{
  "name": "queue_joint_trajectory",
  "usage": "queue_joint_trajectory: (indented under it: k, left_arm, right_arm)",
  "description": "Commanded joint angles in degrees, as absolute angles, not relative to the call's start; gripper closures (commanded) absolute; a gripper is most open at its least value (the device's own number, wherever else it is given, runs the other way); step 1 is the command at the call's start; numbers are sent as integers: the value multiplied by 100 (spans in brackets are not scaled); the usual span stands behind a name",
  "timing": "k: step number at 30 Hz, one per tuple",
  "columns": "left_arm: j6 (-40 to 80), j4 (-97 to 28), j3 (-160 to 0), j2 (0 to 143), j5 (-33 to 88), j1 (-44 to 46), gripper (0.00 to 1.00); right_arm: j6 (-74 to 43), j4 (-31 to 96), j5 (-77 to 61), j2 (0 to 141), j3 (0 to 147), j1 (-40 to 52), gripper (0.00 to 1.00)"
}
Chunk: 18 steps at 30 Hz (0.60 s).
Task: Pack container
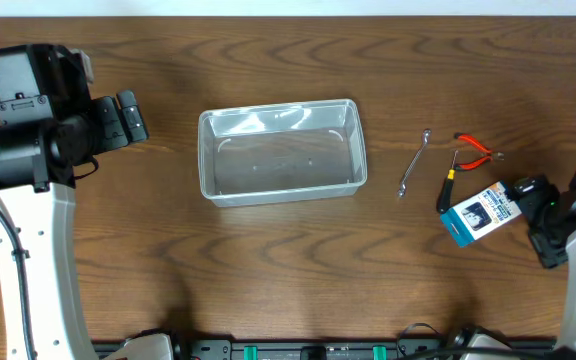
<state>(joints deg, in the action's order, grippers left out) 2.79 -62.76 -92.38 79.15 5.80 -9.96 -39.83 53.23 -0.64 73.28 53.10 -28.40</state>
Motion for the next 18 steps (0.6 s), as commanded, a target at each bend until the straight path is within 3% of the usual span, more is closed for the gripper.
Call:
queue_joint_trajectory:
  k: [1, 18]
  left_arm:
    - [307, -6298, -9271, 7935, 552, -996, 2]
    - [307, -6302, -9268, 7937, 554, -996, 2]
  right_arm:
    - [-4320, 5059, -45, 7585, 5262, -2825, 1]
    - [-4171, 5382, 67, 9767, 6807, -2193, 1]
